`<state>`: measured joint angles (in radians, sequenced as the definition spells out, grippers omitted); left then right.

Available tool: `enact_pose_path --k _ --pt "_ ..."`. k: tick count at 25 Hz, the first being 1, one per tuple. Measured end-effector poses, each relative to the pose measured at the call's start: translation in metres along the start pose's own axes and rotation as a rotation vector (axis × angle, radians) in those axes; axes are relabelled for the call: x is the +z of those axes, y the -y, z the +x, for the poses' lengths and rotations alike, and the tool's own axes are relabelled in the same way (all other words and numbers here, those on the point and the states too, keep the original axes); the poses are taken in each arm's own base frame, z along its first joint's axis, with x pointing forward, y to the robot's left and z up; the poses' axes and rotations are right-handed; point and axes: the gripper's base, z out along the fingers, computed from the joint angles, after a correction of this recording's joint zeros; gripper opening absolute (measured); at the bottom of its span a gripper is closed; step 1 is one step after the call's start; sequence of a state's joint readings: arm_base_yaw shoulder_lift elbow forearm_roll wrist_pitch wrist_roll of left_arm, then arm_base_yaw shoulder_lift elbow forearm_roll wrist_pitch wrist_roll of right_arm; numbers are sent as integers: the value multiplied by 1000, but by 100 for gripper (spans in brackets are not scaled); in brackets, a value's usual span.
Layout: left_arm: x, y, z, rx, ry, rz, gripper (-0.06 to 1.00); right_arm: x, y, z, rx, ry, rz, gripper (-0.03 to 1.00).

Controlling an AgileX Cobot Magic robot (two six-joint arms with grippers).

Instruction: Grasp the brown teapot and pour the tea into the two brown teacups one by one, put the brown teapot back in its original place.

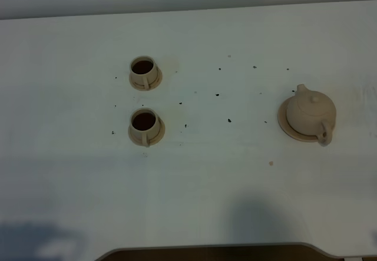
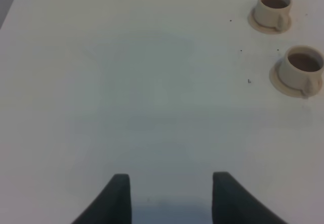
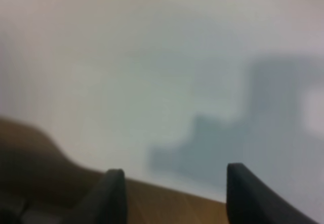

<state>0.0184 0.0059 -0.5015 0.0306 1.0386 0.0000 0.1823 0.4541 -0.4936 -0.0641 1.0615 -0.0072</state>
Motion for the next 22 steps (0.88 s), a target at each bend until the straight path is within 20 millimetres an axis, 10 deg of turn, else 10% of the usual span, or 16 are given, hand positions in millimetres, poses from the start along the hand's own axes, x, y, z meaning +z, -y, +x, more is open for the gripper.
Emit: enact_pose_path --k 22 --pt "0 0 0 0 0 0 38 -52 -1 48 218 431 262 47"
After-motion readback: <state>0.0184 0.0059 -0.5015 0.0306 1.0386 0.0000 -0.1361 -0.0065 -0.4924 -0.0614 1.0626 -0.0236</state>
